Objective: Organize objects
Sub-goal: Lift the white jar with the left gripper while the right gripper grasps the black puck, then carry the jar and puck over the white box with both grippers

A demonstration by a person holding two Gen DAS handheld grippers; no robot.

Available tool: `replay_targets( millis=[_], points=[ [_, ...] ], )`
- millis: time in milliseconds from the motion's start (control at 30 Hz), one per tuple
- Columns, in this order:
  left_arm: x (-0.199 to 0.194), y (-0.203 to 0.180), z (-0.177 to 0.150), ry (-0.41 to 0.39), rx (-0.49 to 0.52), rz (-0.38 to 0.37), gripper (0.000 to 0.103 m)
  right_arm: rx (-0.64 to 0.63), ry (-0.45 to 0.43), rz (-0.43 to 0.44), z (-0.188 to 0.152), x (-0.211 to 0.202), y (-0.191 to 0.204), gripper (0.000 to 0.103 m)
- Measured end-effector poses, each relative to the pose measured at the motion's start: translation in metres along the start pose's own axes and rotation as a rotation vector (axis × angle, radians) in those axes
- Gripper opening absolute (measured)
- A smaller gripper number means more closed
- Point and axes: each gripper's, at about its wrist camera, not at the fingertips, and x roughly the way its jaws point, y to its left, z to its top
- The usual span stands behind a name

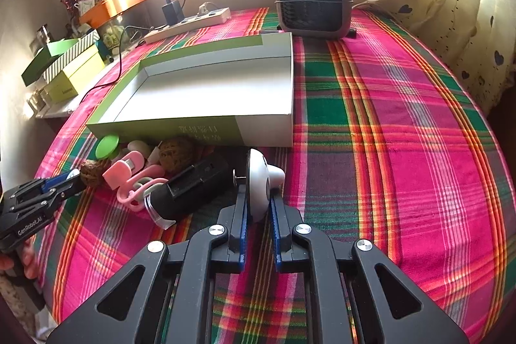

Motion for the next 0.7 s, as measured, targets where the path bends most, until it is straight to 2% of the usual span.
replay_targets(
  millis=[700],
  points=[
    [-0.023, -0.012, 0.010, -0.046, 0.027, 0.010, 0.025, -0.021, -0.056, 0.053, 0.002, -0.019, 0.008, 0.012]
  ],
)
